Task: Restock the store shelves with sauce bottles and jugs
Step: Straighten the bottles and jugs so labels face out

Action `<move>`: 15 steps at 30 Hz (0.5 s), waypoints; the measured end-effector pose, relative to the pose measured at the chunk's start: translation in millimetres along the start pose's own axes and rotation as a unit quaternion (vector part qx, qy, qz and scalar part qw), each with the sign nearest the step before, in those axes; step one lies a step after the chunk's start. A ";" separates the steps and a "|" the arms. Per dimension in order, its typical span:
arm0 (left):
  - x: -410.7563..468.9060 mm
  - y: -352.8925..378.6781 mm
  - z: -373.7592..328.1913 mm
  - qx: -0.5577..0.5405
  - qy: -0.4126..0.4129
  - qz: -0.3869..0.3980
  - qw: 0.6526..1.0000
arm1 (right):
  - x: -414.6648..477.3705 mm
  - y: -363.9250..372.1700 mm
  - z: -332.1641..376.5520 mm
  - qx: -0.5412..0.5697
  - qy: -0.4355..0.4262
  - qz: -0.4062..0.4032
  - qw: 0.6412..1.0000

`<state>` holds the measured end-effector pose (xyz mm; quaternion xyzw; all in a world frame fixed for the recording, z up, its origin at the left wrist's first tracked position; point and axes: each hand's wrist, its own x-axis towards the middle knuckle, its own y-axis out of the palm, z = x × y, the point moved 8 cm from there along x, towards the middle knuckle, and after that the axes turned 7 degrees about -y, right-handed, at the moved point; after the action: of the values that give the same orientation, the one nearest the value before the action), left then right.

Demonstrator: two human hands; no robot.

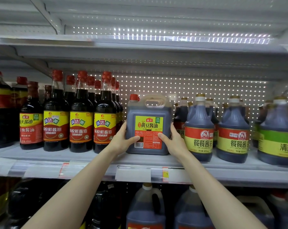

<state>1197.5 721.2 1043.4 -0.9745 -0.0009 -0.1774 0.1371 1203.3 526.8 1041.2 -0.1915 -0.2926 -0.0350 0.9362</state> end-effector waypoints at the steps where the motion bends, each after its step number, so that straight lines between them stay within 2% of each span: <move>1: -0.3 -0.3 -0.2 0.004 0.000 -0.003 1.000 | 0.3 -0.1 -0.9 0.003 0.003 0.001 1.000; 15: -7.0 -3.9 -4.8 0.049 0.000 -0.056 0.997 | 2.2 0.8 -4.0 0.005 0.000 0.012 1.000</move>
<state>1189.1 723.9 1046.3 -0.9651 -0.0641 -0.1848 0.1741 1207.5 526.1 1039.1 -0.1908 -0.2907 -0.0222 0.9373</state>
